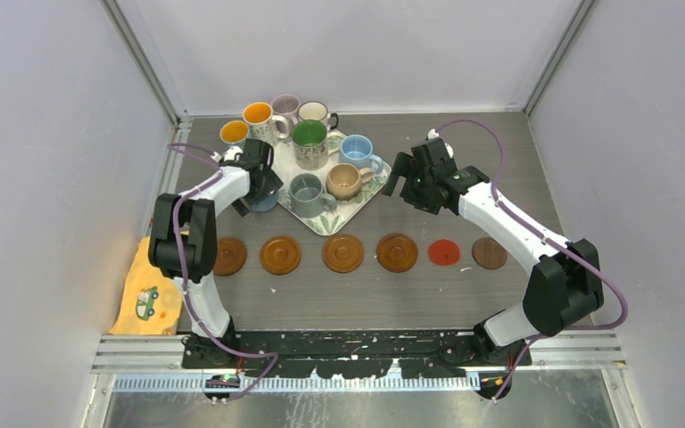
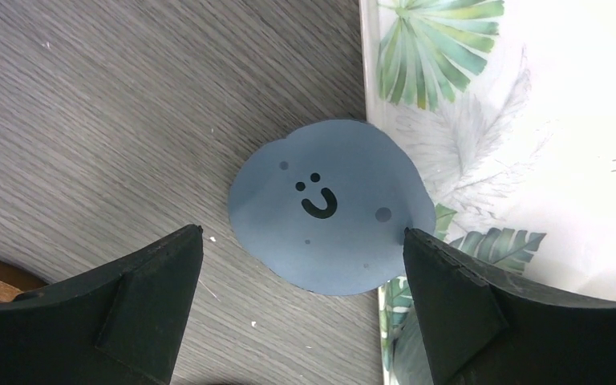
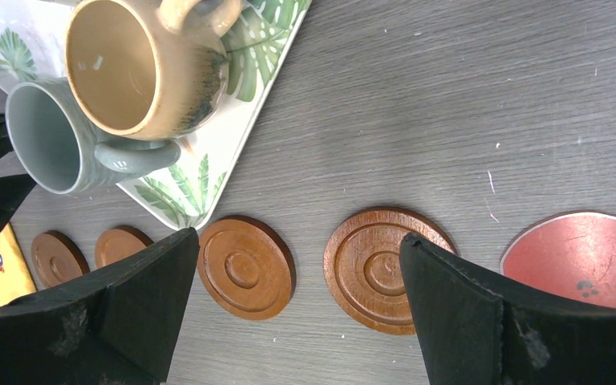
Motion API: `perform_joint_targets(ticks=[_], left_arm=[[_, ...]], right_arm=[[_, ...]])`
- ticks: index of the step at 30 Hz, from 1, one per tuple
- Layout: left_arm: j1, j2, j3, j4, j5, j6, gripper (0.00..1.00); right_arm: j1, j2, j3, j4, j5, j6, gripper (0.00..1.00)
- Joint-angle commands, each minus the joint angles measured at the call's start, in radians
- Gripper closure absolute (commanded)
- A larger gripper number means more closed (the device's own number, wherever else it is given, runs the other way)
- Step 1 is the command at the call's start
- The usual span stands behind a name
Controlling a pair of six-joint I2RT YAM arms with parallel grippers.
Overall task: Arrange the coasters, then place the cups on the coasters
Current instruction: Pick up the coaster from the tray.
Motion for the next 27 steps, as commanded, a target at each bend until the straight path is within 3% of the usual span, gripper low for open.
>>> perform_joint_targets(ticks=[1, 13, 21, 27], left_arm=[[-0.015, -0.012, 0.033, 0.014, -0.006, -0.051, 0.02], [-0.017, -0.043, -0.001, 0.077, -0.018, -0.034, 0.0], [-0.03, 0.088, 0.201, -0.154, -0.092, 0.046, 0.0], [-0.033, 0.14, 0.22, -0.18, -0.121, 0.079, 0.0]], right_arm=[[0.007, -0.033, -0.002, 0.029, 0.005, -0.015, 0.0], [0.01, -0.037, -0.005, 0.029, 0.008, -0.018, 0.0], [0.013, -0.037, -0.002, 0.03, 0.006, -0.02, 0.0], [0.012, -0.04, 0.001, 0.028, 0.005, -0.021, 0.0]])
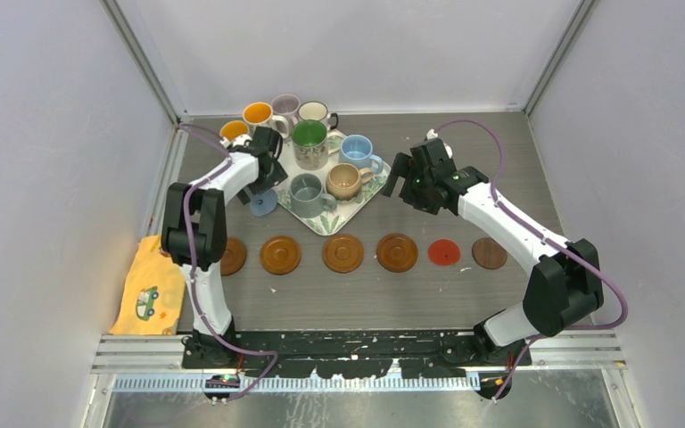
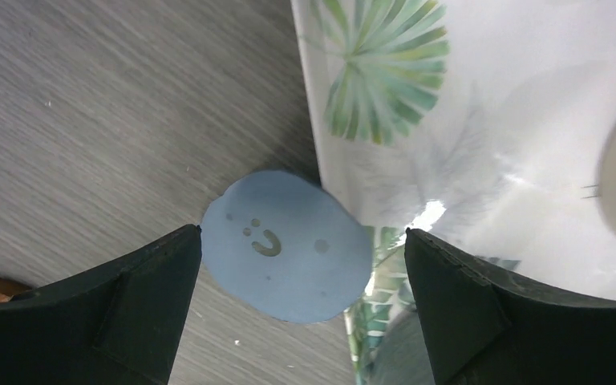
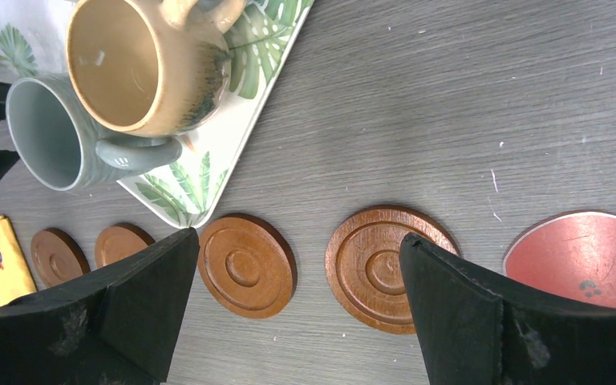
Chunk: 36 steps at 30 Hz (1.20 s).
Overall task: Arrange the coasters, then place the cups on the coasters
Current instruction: Pick up the coaster from the tray.
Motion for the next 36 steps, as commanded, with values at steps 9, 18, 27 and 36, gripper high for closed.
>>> perform_joint_targets(ticks=[9, 18, 27, 36], left_arm=[[-0.005, 0.062, -0.017, -0.019, -0.014, 0.049, 0.0], [-0.005, 0.028, -0.086, 0.025, -0.012, 0.024, 0.3], [-0.005, -0.043, -0.154, 0.06, 0.0, 0.021, 0.66], [-0.005, -0.119, -0.205, 0.058, 0.018, 0.016, 0.86]], right_arm=[[0.006, -0.044, 0.004, 0.025, 0.005, -0.022, 0.0], [0.006, -0.049, 0.005, 0.02, 0.01, -0.021, 0.0], [0.006, -0.052, 0.003, 0.018, 0.014, -0.019, 0.0], [0.005, -0.059, -0.006, 0.019, 0.017, -0.014, 0.0]])
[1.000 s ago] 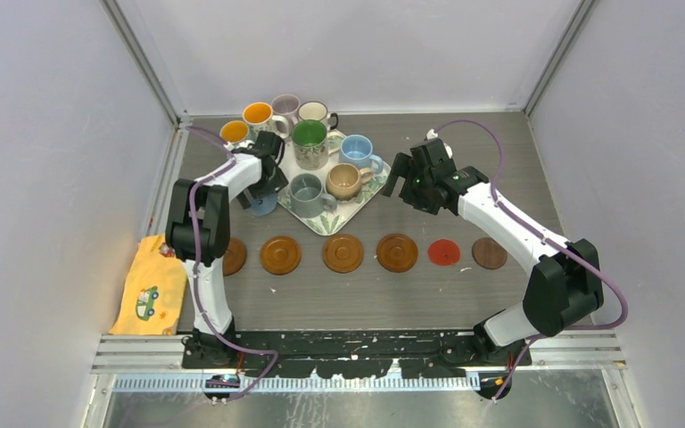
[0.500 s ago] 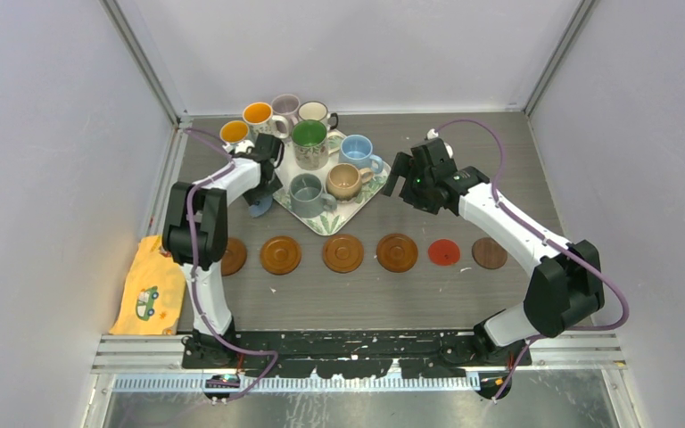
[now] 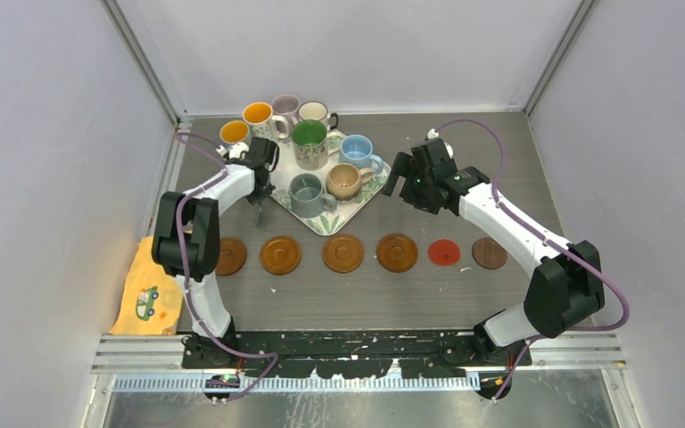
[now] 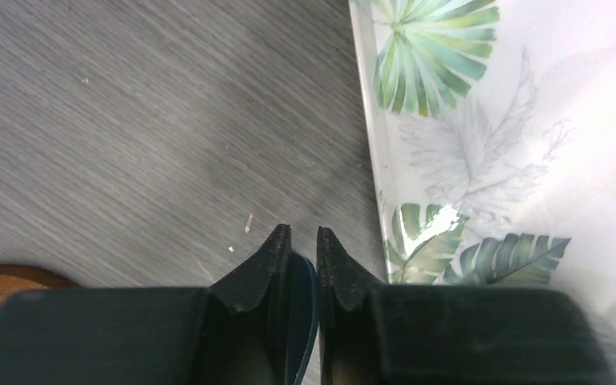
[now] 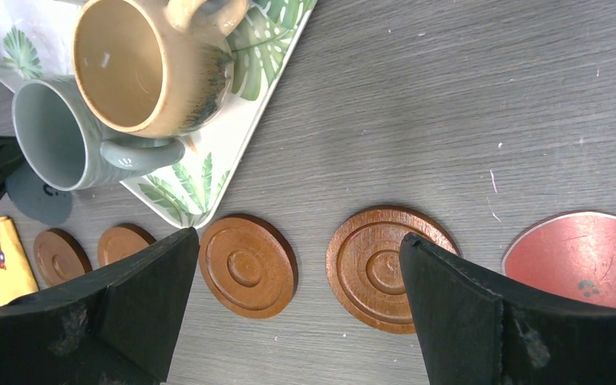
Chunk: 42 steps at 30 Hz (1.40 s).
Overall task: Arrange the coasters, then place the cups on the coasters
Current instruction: Pick up the coaster from the tray.
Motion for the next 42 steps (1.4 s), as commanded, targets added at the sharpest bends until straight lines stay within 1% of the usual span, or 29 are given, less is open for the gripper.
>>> perform_joint_targets(ticks=[1, 6, 22, 26, 29, 32, 35, 39, 42], left_arm=[[0.0, -0.05, -0.05, -0.034, 0.046, -0.019, 0.88], [0.001, -0.093, -0.069, -0.057, 0.056, -0.012, 0.99], [0.0, -0.262, -0.118, -0.121, 0.046, 0.066, 0.99], [0.001, -0.308, -0.155, -0.132, -0.004, 0.059, 0.99], [0.023, -0.33, -0.155, -0.179, -0.059, 0.06, 0.99], [0.072, -0.372, -0.171, -0.234, -0.122, 0.053, 0.99], [0.16, -0.44, -0.223, -0.245, -0.149, 0.045, 1.0], [0.308, -0.505, -0.304, -0.213, -0.118, 0.045, 0.99], [0.382, -0.503, -0.322, -0.208, -0.11, 0.058, 0.99]], right_arm=[[0.006, -0.052, -0.007, 0.018, 0.013, -0.013, 0.0], [0.005, -0.062, -0.017, 0.021, 0.014, -0.006, 0.0], [0.008, -0.064, -0.028, 0.021, 0.007, -0.006, 0.0], [0.016, -0.052, -0.022, 0.011, 0.001, -0.011, 0.0], [0.025, -0.047, -0.018, 0.001, 0.001, -0.016, 0.0], [0.036, -0.042, -0.012, -0.009, -0.005, -0.02, 0.0], [0.057, -0.028, 0.001, -0.031, -0.01, -0.027, 0.0], [0.099, -0.013, 0.017, -0.059, 0.004, -0.042, 0.0], [0.121, -0.006, 0.027, -0.066, 0.01, -0.045, 0.0]])
